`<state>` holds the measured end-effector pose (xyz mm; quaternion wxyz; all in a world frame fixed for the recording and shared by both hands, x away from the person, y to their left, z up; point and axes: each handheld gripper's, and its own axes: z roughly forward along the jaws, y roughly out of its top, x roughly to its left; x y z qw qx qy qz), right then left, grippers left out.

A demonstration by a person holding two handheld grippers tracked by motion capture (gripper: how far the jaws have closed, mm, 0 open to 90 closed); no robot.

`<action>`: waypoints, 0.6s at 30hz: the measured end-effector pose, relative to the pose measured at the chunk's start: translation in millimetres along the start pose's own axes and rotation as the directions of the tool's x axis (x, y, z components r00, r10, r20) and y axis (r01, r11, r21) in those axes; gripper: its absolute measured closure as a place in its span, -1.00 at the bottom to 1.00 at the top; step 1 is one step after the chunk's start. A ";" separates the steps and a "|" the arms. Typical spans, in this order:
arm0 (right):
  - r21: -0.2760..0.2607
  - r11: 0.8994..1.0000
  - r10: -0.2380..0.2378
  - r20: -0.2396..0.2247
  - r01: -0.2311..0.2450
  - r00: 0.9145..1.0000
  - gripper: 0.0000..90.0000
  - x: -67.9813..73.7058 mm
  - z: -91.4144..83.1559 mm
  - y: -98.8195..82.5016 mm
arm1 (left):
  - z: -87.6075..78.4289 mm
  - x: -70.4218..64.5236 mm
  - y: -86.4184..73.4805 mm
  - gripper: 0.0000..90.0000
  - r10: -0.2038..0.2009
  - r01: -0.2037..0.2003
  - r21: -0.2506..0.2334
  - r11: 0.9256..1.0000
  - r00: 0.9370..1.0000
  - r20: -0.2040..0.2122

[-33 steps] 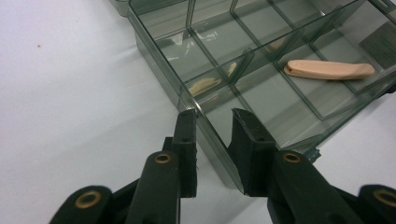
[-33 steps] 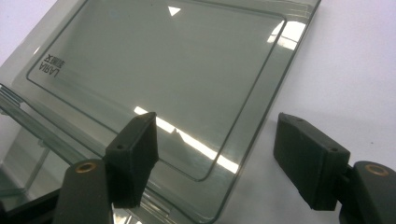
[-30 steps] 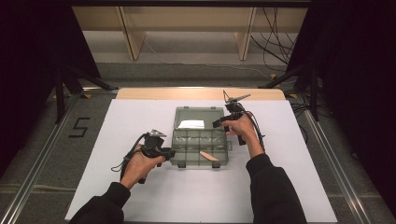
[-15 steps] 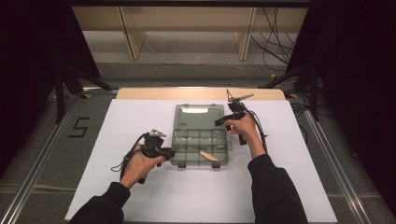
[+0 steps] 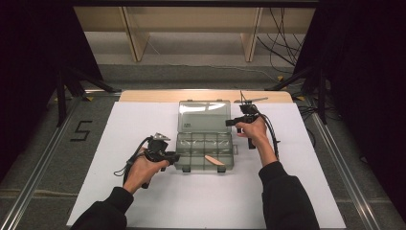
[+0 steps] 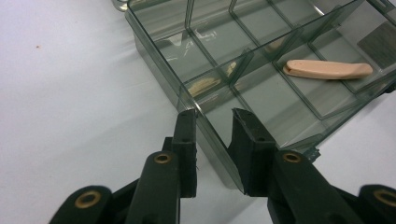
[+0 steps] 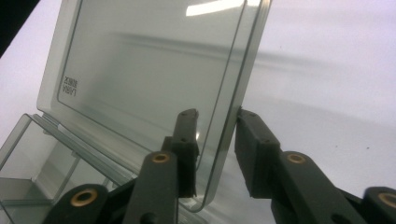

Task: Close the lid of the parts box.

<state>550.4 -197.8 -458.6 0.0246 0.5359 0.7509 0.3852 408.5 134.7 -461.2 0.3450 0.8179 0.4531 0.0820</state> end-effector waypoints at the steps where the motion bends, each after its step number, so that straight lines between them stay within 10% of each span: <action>1: 0.000 1.000 0.000 0.000 0.000 1.000 0.57 0.0 0.0 0.0 | 0.0 0.0 0.0 0.58 0.000 0.000 0.000 1.000 1.000 0.000; 13: -0.071 0.997 -0.006 -0.011 0.005 1.000 0.82 3.0 -11.4 -6.2 | -0.1 0.7 0.0 0.58 0.000 0.000 0.000 1.000 1.000 0.004; 18: -0.110 0.991 -0.078 0.015 0.079 0.997 0.83 4.0 -13.4 -9.3 | -0.7 2.0 0.0 0.57 0.005 -0.005 0.007 1.000 1.000 0.011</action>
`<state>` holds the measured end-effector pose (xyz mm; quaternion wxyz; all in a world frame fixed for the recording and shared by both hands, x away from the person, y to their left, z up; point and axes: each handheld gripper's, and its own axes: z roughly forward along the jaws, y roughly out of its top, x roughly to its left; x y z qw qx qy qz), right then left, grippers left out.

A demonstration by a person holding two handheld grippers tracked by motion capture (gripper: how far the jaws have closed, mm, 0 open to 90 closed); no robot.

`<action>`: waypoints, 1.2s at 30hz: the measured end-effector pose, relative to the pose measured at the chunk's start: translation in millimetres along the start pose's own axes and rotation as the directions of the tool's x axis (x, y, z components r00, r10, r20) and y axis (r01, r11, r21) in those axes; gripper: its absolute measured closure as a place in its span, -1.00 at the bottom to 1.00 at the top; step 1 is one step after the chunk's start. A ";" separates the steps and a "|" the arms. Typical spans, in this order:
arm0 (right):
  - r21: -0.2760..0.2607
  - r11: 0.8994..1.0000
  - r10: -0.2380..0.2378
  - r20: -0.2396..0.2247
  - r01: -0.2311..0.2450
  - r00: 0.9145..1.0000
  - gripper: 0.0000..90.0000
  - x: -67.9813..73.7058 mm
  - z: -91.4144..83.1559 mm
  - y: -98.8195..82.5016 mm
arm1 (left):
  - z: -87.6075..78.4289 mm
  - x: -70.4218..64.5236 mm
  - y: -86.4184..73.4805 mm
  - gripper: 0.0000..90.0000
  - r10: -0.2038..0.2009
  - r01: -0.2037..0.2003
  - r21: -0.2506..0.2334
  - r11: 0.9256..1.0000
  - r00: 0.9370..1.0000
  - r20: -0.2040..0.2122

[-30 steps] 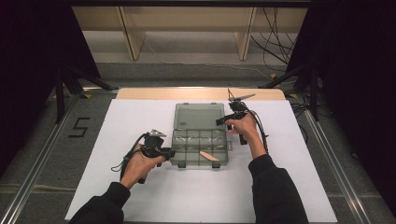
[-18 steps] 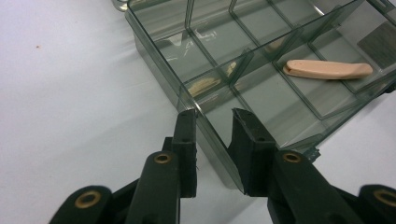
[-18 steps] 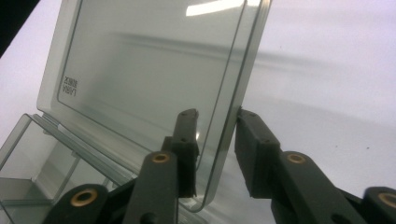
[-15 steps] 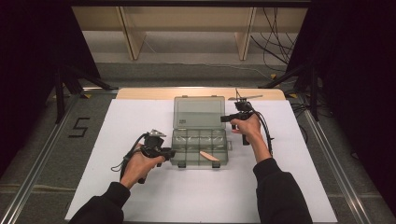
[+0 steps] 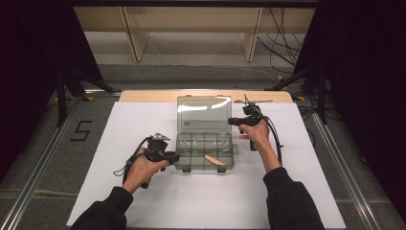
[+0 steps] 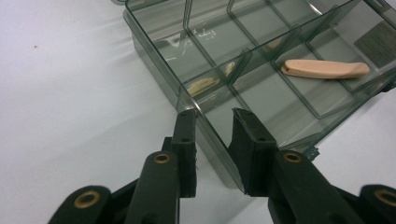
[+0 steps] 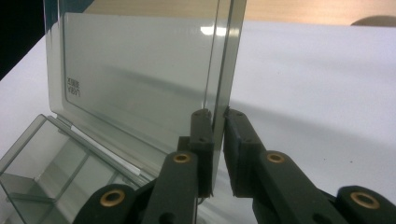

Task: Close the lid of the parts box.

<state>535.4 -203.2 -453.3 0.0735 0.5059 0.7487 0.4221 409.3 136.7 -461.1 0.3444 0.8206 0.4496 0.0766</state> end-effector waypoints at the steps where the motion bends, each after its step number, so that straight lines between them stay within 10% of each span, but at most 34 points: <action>1: -0.017 1.000 -0.006 -0.014 0.006 1.000 0.83 0.4 -0.3 -0.9 | 0.0 0.0 0.0 0.57 0.000 0.000 0.000 1.000 1.000 0.000; 36: -0.188 0.963 -0.194 0.021 0.195 0.981 0.85 11.2 -11.7 -24.5 | 0.8 -0.1 -1.0 0.56 -0.001 0.001 -0.021 1.000 1.000 0.015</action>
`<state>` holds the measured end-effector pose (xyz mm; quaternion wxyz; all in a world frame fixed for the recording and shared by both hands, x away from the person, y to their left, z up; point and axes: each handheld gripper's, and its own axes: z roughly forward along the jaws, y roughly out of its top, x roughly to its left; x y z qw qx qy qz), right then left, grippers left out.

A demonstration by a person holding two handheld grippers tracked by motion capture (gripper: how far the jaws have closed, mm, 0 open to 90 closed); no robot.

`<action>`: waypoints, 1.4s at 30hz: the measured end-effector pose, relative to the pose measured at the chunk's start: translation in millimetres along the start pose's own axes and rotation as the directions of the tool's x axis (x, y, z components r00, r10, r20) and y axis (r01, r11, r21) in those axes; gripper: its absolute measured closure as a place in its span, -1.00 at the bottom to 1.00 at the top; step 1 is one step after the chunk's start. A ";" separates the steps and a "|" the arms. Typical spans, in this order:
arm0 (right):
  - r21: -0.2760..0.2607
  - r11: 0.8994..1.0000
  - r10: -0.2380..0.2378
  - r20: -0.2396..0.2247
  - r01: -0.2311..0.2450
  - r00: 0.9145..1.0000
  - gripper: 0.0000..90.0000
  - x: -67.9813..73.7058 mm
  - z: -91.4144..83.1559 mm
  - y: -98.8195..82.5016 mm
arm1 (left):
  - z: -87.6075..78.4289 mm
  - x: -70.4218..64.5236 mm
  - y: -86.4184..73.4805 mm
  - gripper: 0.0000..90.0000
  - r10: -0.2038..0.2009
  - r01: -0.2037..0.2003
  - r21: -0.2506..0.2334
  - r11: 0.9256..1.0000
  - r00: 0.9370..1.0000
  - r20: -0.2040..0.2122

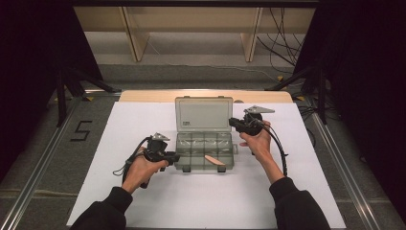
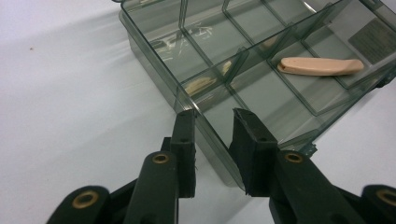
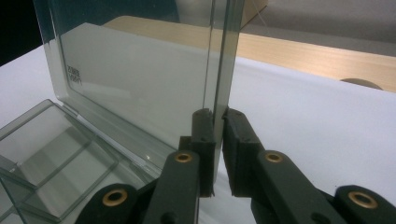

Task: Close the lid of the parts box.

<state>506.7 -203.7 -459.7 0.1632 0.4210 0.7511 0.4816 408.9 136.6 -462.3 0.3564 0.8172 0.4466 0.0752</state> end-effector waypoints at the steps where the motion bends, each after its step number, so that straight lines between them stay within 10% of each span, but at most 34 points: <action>1: 0.000 1.000 0.000 0.000 0.000 1.000 0.85 0.0 0.0 0.0 | 0.0 0.0 0.0 0.56 0.000 0.000 0.000 1.000 1.000 0.000; 30: -0.077 0.993 -0.084 0.036 0.087 0.996 0.85 5.5 -2.2 -11.3 | -0.7 1.5 0.4 0.53 0.026 -0.026 -0.002 1.000 1.000 0.006; 42: -0.070 0.994 -0.081 0.030 0.083 0.996 0.84 6.6 -3.2 -11.6 | -16.6 6.6 29.4 -0.17 0.042 -0.052 -0.155 0.987 0.997 -0.069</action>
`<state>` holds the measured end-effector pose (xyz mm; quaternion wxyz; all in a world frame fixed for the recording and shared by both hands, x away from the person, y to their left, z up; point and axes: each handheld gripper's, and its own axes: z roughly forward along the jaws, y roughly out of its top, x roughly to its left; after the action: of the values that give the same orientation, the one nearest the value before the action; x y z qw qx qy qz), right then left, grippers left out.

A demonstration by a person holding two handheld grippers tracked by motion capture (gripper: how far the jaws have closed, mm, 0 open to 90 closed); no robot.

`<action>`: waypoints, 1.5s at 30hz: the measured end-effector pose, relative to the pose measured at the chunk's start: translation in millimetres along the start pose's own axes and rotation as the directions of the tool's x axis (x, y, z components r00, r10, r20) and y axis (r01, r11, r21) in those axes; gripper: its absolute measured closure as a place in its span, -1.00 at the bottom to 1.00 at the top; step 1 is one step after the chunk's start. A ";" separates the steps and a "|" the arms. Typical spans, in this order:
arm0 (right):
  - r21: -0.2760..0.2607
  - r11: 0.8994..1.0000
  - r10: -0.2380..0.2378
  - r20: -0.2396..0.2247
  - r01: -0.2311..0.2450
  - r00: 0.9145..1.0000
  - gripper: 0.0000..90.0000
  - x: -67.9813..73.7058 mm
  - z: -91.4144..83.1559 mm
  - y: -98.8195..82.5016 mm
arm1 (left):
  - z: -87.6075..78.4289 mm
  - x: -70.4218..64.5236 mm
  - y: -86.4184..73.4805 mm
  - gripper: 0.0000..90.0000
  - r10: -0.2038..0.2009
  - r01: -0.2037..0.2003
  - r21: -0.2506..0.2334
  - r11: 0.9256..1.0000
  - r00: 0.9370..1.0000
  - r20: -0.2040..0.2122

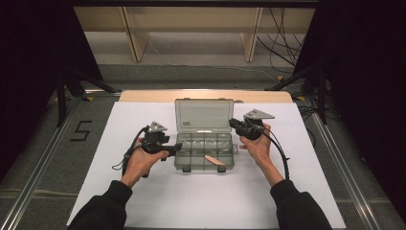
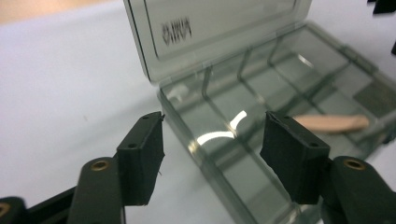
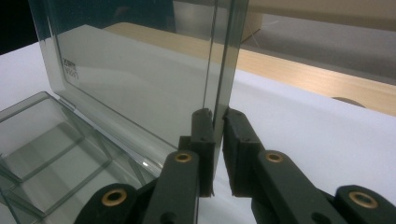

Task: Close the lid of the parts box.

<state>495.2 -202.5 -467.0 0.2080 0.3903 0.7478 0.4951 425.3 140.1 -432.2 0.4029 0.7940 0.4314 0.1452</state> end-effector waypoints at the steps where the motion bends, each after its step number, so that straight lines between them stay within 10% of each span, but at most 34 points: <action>1: 0.000 1.000 0.000 0.000 0.000 1.000 0.84 0.0 0.0 0.0 | 0.0 0.0 0.0 -0.17 0.000 0.000 0.000 1.000 1.000 0.000; 6: -0.004 1.000 -0.010 0.010 0.010 1.000 0.84 0.4 0.3 -0.1 | -4.0 -1.8 28.7 -0.21 -0.015 0.013 -0.094 0.996 1.000 -0.024; 21: -0.002 1.000 -0.025 0.012 0.025 1.000 0.84 0.2 0.2 0.2 | -10.9 13.4 87.4 -0.20 -0.027 0.009 -0.172 0.985 0.995 -0.098; 33: -0.001 1.000 -0.027 0.012 0.027 1.000 0.84 0.2 0.2 0.2 | -9.2 16.6 122.7 0.62 -0.005 -0.007 -0.181 0.983 0.998 -0.067; 45: -0.003 1.000 -0.029 0.014 0.029 0.999 0.83 0.1 0.3 0.1 | 10.7 31.6 135.1 0.99 0.012 -0.029 -0.123 0.992 0.990 -0.140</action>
<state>495.4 -202.2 -467.0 0.2212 0.3823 0.7512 0.4906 526.8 119.0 -339.3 0.4191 0.7597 0.4404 0.2309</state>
